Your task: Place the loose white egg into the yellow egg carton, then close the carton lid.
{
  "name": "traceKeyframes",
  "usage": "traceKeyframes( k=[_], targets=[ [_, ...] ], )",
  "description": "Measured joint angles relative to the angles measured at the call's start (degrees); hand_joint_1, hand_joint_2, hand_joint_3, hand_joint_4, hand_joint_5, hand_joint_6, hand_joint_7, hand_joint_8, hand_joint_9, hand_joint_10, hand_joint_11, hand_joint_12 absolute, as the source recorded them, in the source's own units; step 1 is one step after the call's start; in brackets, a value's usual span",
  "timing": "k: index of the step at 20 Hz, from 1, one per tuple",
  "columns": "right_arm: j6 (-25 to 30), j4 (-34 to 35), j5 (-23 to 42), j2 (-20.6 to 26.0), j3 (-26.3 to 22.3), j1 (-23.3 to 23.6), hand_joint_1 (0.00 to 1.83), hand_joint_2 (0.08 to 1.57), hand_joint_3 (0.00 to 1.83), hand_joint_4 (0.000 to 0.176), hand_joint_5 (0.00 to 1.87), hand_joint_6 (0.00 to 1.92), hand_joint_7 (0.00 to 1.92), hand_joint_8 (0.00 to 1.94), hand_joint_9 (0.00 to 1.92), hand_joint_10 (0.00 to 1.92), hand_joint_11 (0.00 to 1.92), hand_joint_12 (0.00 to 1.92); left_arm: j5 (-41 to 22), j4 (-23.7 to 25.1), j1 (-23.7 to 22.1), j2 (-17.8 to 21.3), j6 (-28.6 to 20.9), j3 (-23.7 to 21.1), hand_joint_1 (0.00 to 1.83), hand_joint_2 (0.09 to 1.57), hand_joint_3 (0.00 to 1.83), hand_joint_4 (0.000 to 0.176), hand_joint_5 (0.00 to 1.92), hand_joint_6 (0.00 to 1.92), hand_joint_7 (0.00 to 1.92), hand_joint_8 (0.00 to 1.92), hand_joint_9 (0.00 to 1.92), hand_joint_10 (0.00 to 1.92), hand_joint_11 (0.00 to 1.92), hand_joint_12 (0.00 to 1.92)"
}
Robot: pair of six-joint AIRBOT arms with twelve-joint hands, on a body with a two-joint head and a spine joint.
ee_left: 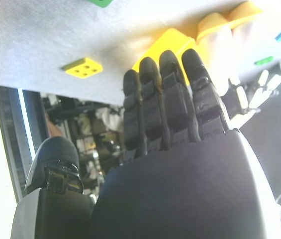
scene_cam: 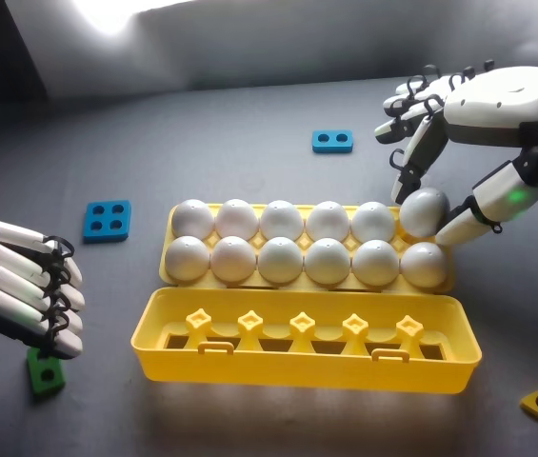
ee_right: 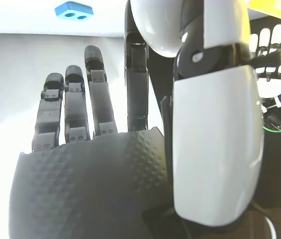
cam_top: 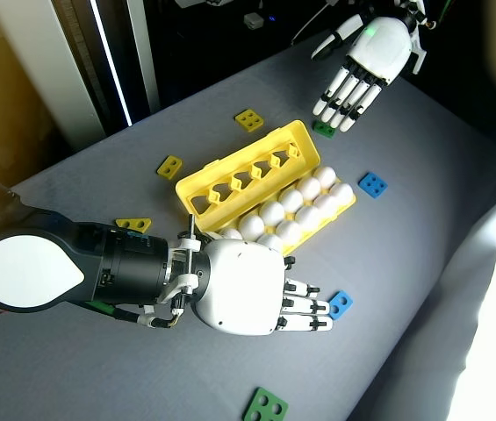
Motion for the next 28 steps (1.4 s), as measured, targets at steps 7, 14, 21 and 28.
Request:
traceKeyframes(
  k=[7,14,21,28],
  targets=[
    [-0.48,1.84,1.01,-0.11,0.00,-0.90,1.05,1.05,0.00,0.176,1.11,0.75,0.30,0.01,0.05,0.01,0.00,0.00,0.00,0.07,-0.09,0.00,0.00,0.00,0.00,1.24,0.00,0.000,0.39,0.00,0.39,0.00,0.30,0.00,0.00,0.61],
    [-2.29,2.93,1.07,-0.11,0.00,-1.66,1.06,1.04,0.00,0.176,1.13,0.72,0.31,0.00,0.06,0.00,0.00,0.00,0.00,0.04,-0.31,0.00,-0.02,0.02,0.00,1.24,0.00,0.000,0.40,0.01,0.41,0.00,0.31,0.00,0.00,0.60],
    [-3.26,3.76,1.14,-0.13,0.00,-2.05,1.05,1.05,0.00,0.176,1.11,0.75,0.30,0.00,0.04,0.00,0.00,0.00,0.00,0.02,-0.31,0.00,0.00,0.00,0.00,1.25,0.00,0.000,0.36,0.00,0.36,0.00,0.27,0.00,0.00,0.46],
    [-3.30,3.78,1.14,-0.22,0.00,-2.08,1.06,1.03,0.00,0.176,1.14,0.71,0.31,0.00,0.08,0.00,0.00,0.00,0.00,0.00,-0.31,0.00,0.00,0.00,0.00,1.24,0.00,0.000,0.38,0.00,0.37,0.00,0.29,0.00,0.00,0.58]
  ],
)
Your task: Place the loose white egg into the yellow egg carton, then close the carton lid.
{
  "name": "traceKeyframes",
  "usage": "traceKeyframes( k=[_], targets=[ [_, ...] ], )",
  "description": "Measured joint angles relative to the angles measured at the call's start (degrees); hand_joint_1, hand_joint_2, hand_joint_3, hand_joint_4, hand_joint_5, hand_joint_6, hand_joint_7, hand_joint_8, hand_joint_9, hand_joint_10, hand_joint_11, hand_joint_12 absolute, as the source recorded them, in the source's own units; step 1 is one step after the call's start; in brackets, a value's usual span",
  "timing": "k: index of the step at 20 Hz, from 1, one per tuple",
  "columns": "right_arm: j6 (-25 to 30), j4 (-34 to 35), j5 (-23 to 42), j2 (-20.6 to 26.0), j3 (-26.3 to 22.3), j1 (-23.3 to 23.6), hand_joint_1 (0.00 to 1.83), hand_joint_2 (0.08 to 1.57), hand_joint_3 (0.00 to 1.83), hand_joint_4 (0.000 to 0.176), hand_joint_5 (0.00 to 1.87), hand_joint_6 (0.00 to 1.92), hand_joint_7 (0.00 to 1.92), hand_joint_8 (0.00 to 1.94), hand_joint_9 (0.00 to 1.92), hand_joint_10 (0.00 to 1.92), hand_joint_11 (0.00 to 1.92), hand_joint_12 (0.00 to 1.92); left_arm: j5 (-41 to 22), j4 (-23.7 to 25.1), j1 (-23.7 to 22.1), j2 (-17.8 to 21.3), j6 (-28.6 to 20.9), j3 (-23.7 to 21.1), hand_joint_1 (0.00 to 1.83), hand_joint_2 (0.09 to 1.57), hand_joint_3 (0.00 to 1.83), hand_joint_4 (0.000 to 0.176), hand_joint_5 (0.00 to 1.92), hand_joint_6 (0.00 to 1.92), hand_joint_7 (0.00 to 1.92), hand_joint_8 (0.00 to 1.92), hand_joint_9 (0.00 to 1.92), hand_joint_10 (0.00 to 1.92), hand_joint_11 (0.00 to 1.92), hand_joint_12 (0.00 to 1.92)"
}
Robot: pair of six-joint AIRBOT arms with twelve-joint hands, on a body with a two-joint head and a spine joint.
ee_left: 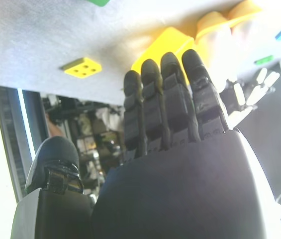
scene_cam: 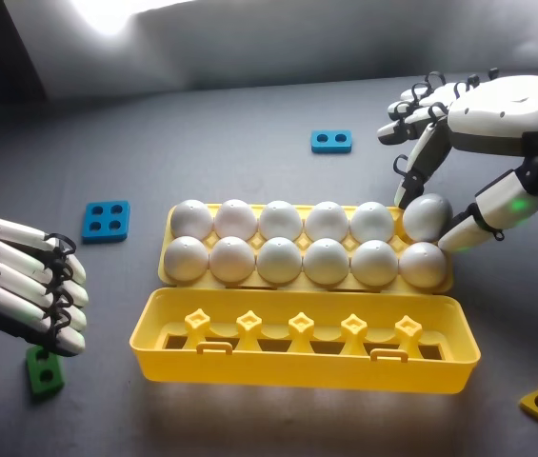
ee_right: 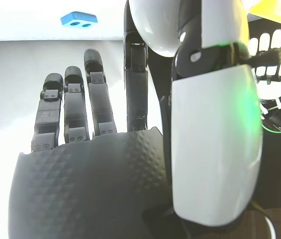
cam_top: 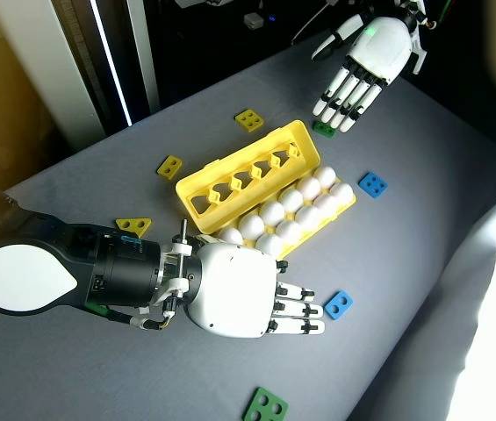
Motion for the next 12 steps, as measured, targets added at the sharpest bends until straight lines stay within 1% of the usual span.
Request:
traceKeyframes(
  k=[1,2,3,9,10,12],
  targets=[
    [-0.02,0.00,0.00,0.00,0.00,0.00,0.94,0.90,0.00,0.176,0.99,0.14,0.26,0.00,0.08,0.00,0.00,0.00,0.00,0.00,0.00,0.00,0.00,0.00,0.00,1.23,0.00,0.000,0.39,0.01,0.39,0.01,0.31,0.01,0.00,0.66],
    [-0.02,0.00,0.00,0.00,0.00,0.00,0.94,0.90,0.00,0.176,0.99,0.14,0.26,0.00,0.08,0.00,0.00,0.00,0.00,0.00,0.00,0.00,0.00,0.00,0.00,1.23,0.00,0.000,0.39,0.01,0.39,0.01,0.31,0.01,0.00,0.66],
    [-0.09,0.00,0.00,-0.02,0.00,0.00,0.90,0.89,0.00,0.176,0.98,0.04,0.27,0.01,0.07,0.00,0.00,0.00,0.00,0.00,0.00,0.00,0.00,0.02,0.00,1.23,0.00,0.000,0.39,0.00,0.39,0.00,0.30,0.00,0.00,0.63],
    [-0.17,-0.02,0.00,-0.02,0.00,0.00,0.86,0.88,0.00,0.176,0.95,0.01,0.28,0.01,0.07,0.01,0.00,0.00,0.00,0.00,0.00,0.00,0.00,0.00,0.00,1.23,0.00,0.000,0.40,0.00,0.39,0.00,0.30,0.00,0.00,0.62],
    [-0.20,-0.02,0.00,-0.02,0.00,0.00,0.82,0.89,0.00,0.176,0.92,0.00,0.28,0.00,0.04,0.00,0.00,0.00,0.00,0.00,0.00,0.00,0.00,0.02,0.00,1.23,0.00,0.000,0.39,0.00,0.39,0.00,0.31,0.00,0.00,0.64],
    [-0.17,-0.02,0.00,-0.02,0.00,0.00,0.82,0.88,0.00,0.176,0.90,0.00,0.28,0.01,0.04,0.00,0.00,0.00,0.00,0.00,0.00,0.00,0.00,0.00,0.00,1.23,0.00,0.000,0.39,0.00,0.39,0.00,0.31,0.00,0.00,0.65]
  ],
)
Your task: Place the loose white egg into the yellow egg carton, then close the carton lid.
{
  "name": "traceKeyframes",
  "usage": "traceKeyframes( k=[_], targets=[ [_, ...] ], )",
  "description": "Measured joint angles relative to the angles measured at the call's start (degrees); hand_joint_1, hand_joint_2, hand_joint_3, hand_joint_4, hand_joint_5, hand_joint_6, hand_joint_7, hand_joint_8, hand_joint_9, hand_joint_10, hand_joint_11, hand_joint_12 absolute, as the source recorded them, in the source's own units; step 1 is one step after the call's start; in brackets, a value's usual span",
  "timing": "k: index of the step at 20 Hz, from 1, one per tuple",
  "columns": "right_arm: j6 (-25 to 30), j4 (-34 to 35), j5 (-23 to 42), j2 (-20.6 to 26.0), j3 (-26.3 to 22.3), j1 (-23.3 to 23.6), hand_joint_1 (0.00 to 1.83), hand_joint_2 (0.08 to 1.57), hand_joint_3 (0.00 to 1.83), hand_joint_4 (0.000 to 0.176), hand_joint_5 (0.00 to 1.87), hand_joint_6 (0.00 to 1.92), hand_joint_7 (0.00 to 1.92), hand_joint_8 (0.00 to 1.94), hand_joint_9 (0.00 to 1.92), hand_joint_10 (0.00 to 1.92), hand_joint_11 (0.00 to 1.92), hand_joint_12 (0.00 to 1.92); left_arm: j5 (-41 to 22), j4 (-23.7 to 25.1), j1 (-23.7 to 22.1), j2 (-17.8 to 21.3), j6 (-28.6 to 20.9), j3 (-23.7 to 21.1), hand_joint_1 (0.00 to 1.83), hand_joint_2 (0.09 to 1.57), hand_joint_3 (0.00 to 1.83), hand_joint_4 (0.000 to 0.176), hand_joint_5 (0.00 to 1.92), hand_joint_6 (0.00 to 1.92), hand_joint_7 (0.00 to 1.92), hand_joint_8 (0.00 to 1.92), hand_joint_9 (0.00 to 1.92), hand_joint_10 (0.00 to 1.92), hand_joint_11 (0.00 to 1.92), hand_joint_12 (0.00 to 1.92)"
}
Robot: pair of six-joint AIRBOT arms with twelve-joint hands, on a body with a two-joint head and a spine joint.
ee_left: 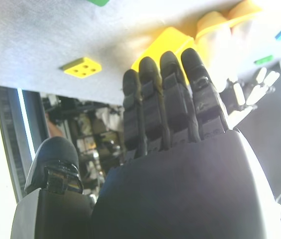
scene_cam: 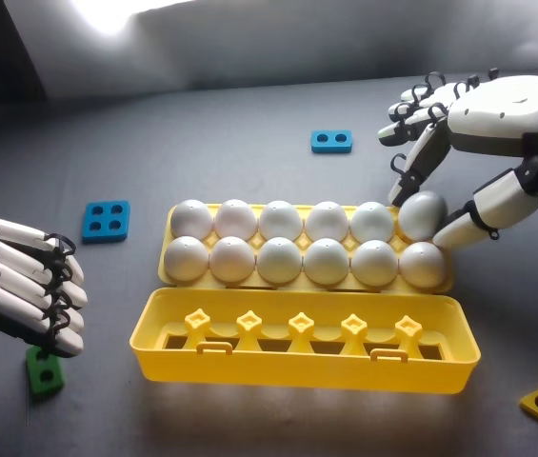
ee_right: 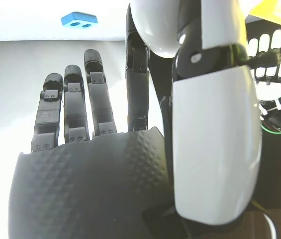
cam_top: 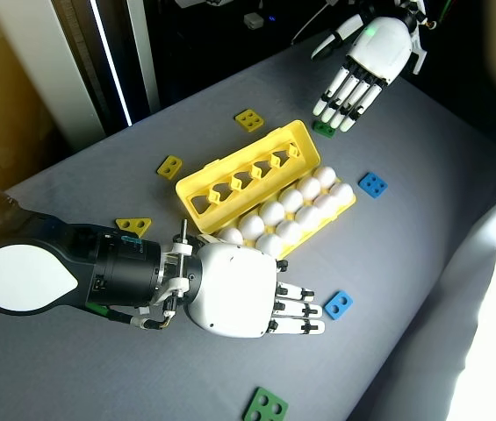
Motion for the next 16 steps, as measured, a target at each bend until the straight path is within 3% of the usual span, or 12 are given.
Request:
traceKeyframes(
  k=[16],
  targets=[
    [0.07,0.02,2.05,-0.17,0.00,0.52,0.69,0.84,0.00,0.176,0.77,0.00,0.28,0.01,0.09,0.01,0.00,0.00,0.00,0.04,0.00,0.00,0.00,0.02,0.00,1.24,0.00,0.000,0.37,0.00,0.36,0.00,0.28,0.00,0.00,0.53]
  ],
)
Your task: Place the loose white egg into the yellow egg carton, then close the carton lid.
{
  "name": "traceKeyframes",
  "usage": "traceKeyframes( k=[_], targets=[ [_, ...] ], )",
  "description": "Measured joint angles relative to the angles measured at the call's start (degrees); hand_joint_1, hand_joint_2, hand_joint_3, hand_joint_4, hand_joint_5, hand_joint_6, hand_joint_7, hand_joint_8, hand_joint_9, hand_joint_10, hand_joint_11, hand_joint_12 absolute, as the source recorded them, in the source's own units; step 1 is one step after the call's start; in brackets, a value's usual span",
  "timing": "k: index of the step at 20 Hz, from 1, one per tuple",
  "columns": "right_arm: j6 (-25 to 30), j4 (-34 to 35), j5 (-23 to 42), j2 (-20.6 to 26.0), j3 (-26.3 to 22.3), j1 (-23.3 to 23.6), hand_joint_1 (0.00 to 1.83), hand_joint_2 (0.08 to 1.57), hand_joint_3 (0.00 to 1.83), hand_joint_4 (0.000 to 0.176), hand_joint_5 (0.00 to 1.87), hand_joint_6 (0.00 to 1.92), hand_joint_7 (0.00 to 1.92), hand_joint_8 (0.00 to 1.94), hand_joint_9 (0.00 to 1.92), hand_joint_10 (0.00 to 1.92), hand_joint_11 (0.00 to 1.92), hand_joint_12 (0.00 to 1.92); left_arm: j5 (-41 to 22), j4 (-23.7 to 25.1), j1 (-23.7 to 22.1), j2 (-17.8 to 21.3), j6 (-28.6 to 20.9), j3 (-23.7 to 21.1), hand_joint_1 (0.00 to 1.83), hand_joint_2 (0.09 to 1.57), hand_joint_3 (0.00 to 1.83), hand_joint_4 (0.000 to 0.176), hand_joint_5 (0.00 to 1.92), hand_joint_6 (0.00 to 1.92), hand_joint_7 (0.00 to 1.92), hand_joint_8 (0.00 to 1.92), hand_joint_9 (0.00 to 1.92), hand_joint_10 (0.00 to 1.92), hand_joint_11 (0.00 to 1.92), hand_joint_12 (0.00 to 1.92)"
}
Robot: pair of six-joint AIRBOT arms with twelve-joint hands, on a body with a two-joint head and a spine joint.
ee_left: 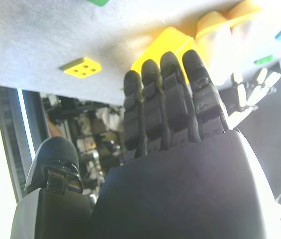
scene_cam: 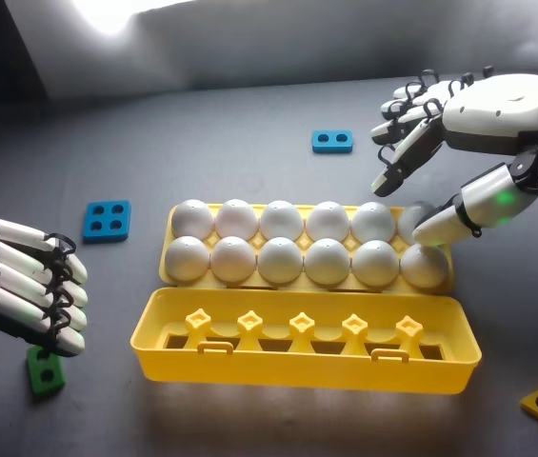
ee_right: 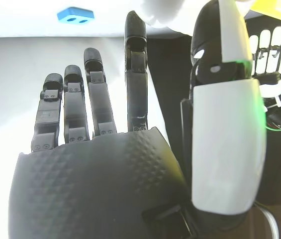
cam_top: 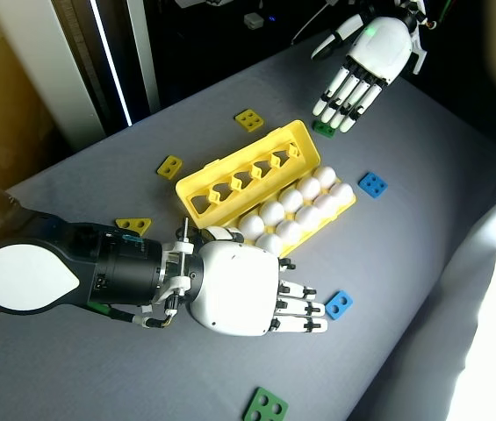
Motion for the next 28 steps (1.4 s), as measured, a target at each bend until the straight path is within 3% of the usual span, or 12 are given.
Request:
traceKeyframes(
  k=[3,8,9,10,13,16,19,21,23,25,28],
  targets=[
    [-0.35,-0.46,1.09,0.66,-0.17,0.81,0.69,0.82,0.00,0.176,0.79,0.00,0.27,0.01,0.05,0.00,0.00,0.00,-0.04,-0.11,0.00,-0.20,-0.02,0.00,0.00,1.24,0.00,0.000,0.39,0.01,0.39,0.01,0.31,0.01,0.00,0.59],
    [-0.44,-5.49,1.64,4.66,-0.52,1.29,0.58,0.84,0.00,0.176,0.63,0.00,0.21,0.00,0.01,0.00,0.00,0.00,0.00,-0.02,0.83,-0.24,-0.04,-0.31,0.00,1.24,0.00,0.000,0.38,0.00,0.39,0.00,0.30,0.00,0.00,0.56],
    [-0.46,-7.45,1.81,6.10,-1.38,1.27,0.56,0.84,0.00,0.175,0.52,0.00,0.17,0.00,0.00,0.00,0.00,0.00,0.07,-0.15,1.27,-0.24,0.02,-0.74,0.00,1.23,0.00,0.000,0.39,0.00,0.40,0.00,0.31,0.00,0.00,0.59],
    [-0.42,-9.20,2.23,7.28,-2.16,1.38,0.56,0.84,0.00,0.159,0.46,0.00,0.14,0.00,0.00,0.00,0.00,0.00,0.15,-0.09,1.33,-0.24,0.17,-1.09,0.00,1.23,0.00,0.000,0.39,0.00,0.40,0.00,0.31,0.00,0.00,0.62],
    [-0.44,-15.23,4.39,12.52,-6.71,4.20,0.53,0.84,0.00,0.148,0.41,0.00,0.13,0.00,0.00,0.00,0.00,0.00,1.31,-0.15,3.10,-0.24,1.62,-2.84,0.00,1.22,0.00,0.000,0.39,0.00,0.39,0.00,0.31,0.00,0.00,0.65],
    [4.00,-18.49,5.27,17.33,-10.60,5.70,0.49,0.83,0.00,0.150,0.39,0.00,0.14,0.00,0.00,0.00,0.00,0.00,2.84,-0.33,4.66,-0.35,2.95,-3.98,0.00,1.23,0.00,0.000,0.38,0.00,0.37,0.00,0.29,0.00,0.00,0.56],
    [9.81,-24.33,4.28,22.05,-15.30,5.53,0.43,0.88,0.01,0.138,0.32,0.00,0.13,0.00,0.00,0.00,0.00,0.00,4.96,-0.24,5.62,-0.55,3.78,-4.96,0.00,1.23,0.00,0.000,0.38,0.00,0.38,0.00,0.30,0.00,0.00,0.59],
    [11.80,-27.02,4.11,25.24,-19.12,5.60,0.42,0.88,0.01,0.122,0.32,0.00,0.15,0.00,0.00,0.00,0.00,0.00,5.46,-0.63,5.62,-0.66,4.11,-5.97,0.00,1.23,0.00,0.000,0.36,0.00,0.35,0.00,0.27,0.00,0.00,0.50],
    [16.41,-30.21,3.91,27.26,-21.31,6.05,0.41,0.89,0.01,0.103,0.28,0.00,0.13,0.00,0.00,0.00,0.00,0.00,6.64,-0.85,5.62,-0.70,4.20,-6.38,0.00,1.24,0.00,0.000,0.39,0.01,0.37,0.01,0.29,0.01,0.00,0.58],
    [18.62,-30.71,3.17,28.65,-22.53,7.34,0.40,0.88,0.01,0.086,0.27,0.00,0.13,0.00,0.00,0.00,0.00,0.00,7.74,-1.25,5.62,-0.81,4.20,-6.73,0.00,1.24,0.00,0.000,0.36,0.01,0.35,0.01,0.27,0.01,0.00,0.51],
    [23.26,-33.55,1.46,29.31,-22.69,7.87,0.33,0.90,0.01,0.035,0.22,0.00,0.11,0.01,0.00,0.00,0.00,0.00,9.16,-1.51,5.62,-1.18,4.20,-7.19,0.00,1.24,0.00,0.000,0.39,0.01,0.37,0.01,0.29,0.02,0.00,0.61]
  ],
)
